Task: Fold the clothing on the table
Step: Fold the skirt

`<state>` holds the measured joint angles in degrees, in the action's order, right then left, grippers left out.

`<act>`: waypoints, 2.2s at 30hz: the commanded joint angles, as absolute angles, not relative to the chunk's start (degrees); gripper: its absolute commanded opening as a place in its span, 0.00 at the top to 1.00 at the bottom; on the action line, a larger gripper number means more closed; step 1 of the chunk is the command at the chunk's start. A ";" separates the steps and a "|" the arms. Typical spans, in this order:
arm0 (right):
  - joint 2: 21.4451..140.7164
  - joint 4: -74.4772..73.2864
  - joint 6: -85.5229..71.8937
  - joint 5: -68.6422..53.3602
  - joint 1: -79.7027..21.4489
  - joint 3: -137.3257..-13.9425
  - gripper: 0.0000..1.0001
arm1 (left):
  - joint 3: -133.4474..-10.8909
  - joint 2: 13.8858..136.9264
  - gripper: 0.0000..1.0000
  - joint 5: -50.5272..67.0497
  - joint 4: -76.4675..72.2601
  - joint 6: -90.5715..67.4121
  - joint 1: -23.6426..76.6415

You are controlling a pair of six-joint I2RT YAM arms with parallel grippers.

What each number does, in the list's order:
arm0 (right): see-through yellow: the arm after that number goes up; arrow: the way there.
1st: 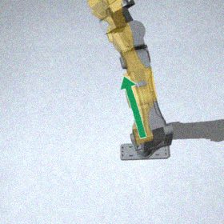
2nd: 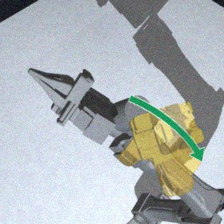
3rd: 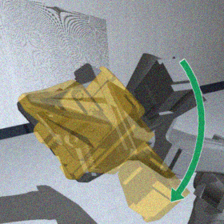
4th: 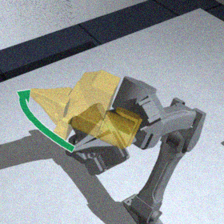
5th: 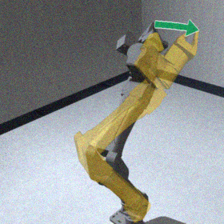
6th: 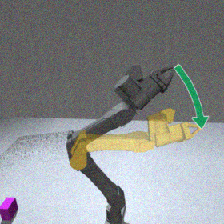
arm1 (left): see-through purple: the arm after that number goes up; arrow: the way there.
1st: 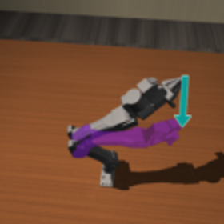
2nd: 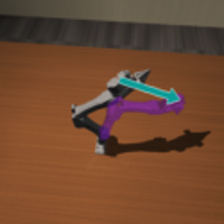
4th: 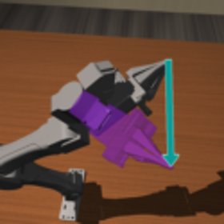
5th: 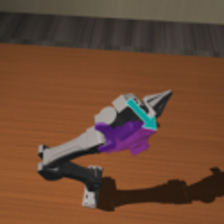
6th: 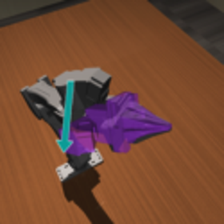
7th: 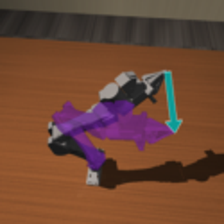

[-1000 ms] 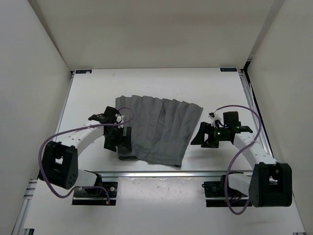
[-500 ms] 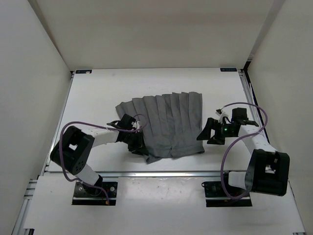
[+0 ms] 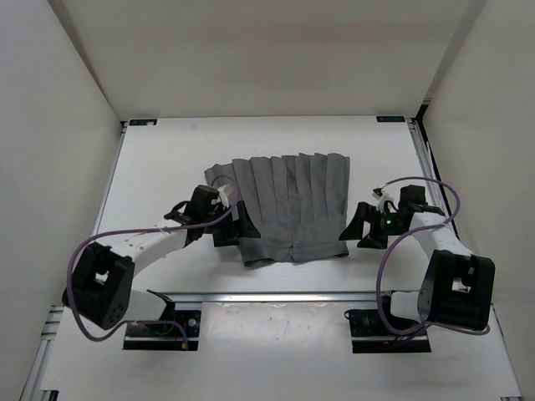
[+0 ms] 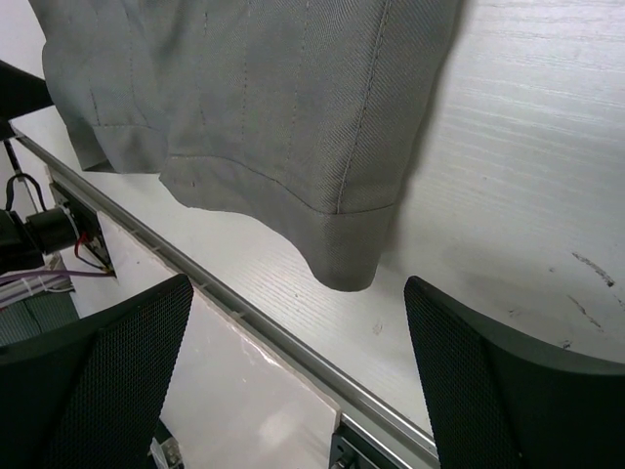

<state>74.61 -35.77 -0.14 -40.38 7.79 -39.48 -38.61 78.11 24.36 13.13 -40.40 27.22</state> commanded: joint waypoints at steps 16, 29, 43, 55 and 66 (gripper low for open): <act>82.17 -31.20 2.46 -40.16 4.83 -36.56 0.13 | -29.09 76.11 0.11 24.33 6.09 -44.29 27.51; 85.69 -26.36 0.35 -39.02 3.87 -38.14 0.38 | -26.54 77.34 0.32 25.49 0.71 -48.95 29.00; 83.85 -43.03 10.60 -42.35 6.06 -46.21 1.00 | -24.61 69.46 1.00 27.42 7.01 -46.15 27.77; 74.63 -60.12 24.17 -45.18 3.87 -61.85 1.00 | -28.21 46.06 1.00 36.72 16.81 -52.46 22.24; 94.73 -26.38 -15.54 -55.36 3.07 -84.35 0.01 | -33.83 70.22 0.01 18.66 -37.96 -86.56 7.03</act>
<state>89.84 -38.28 -0.30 -51.24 0.95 -82.35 -33.10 67.42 30.30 -16.60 -74.74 9.10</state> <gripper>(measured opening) 0.912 0.828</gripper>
